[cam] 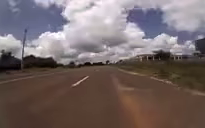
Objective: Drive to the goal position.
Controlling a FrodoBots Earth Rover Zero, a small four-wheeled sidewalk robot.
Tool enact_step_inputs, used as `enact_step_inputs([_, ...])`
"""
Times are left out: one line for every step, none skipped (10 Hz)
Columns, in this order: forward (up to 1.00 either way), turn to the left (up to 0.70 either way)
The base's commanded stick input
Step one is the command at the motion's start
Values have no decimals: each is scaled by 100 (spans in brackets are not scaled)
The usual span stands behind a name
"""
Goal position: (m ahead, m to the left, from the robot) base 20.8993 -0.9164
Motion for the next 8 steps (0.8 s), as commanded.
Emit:
enact_step_inputs([100,0])
enact_step_inputs([100,0])
enact_step_inputs([100,0])
enact_step_inputs([100,0])
enact_step_inputs([100,0])
enact_step_inputs([100,0])
enact_step_inputs([100,0])
enact_step_inputs([100,0])
